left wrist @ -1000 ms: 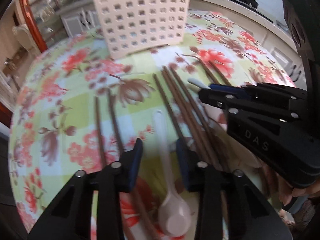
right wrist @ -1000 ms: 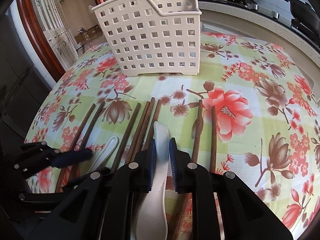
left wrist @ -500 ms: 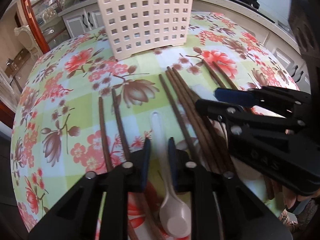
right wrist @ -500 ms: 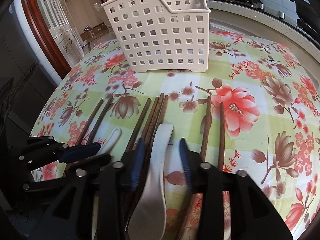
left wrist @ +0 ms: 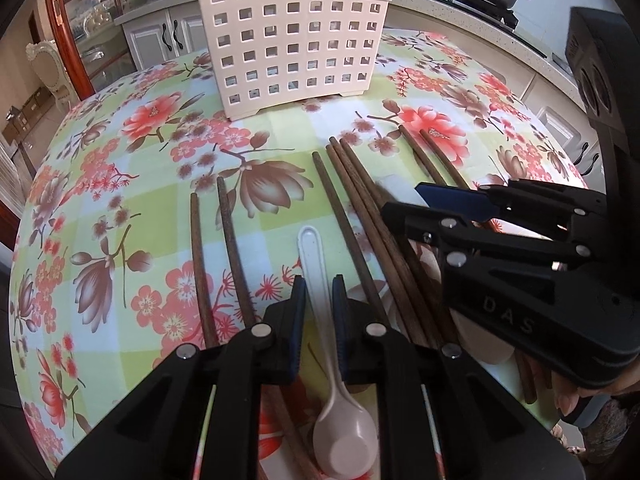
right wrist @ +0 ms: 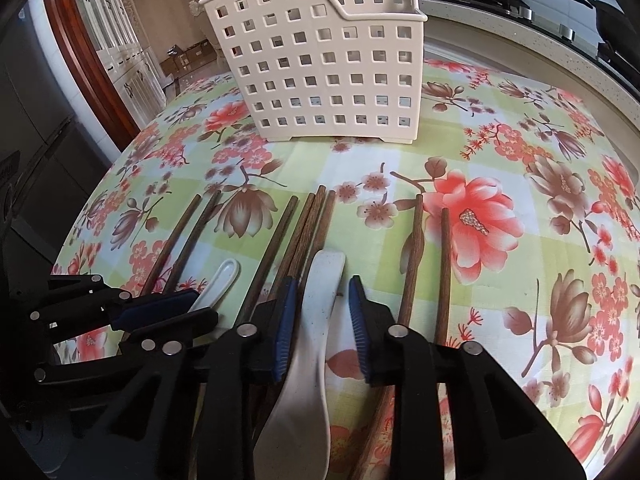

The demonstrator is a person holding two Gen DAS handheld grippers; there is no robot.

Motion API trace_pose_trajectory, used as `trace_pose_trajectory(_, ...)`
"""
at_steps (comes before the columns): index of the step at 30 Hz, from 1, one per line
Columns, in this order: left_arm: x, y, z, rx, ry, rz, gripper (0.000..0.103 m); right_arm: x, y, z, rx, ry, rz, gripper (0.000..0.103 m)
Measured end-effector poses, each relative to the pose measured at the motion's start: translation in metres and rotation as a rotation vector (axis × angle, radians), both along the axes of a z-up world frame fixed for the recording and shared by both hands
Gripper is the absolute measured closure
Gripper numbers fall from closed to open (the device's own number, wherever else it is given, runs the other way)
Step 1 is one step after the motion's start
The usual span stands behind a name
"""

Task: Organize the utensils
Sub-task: 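Close left tool on the white spoon while right tool holds its spoon, then lift both spoons and carry them over the white caddy with both tools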

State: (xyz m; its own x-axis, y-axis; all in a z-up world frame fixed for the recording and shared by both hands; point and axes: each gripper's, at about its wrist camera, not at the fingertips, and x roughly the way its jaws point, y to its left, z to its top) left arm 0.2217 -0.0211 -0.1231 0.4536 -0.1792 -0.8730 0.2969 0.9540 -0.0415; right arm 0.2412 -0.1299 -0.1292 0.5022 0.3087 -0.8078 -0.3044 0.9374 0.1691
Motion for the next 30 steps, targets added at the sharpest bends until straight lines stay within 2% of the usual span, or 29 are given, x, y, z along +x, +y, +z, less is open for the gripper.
trace_pose_trajectory(5,0.000,-0.001,0.000,0.013,-0.003,-0.002,0.091,0.000,0.000,0.001,-0.020,-0.005,-0.002,0.082)
trace_pose_trajectory(10,-0.001,0.003,0.002,-0.021,-0.002,0.010,0.092,-0.003,-0.005,0.007,-0.015,-0.025,-0.015,0.087)
trace_pose_trajectory(17,-0.011,0.005,0.015,-0.038,-0.058,0.019,0.092,-0.010,-0.010,0.015,-0.003,-0.053,-0.020,0.087)
trace_pose_trajectory(30,-0.037,0.016,0.059,-0.083,-0.190,0.044,0.092,-0.036,-0.017,0.057,0.042,-0.194,-0.009,0.087)
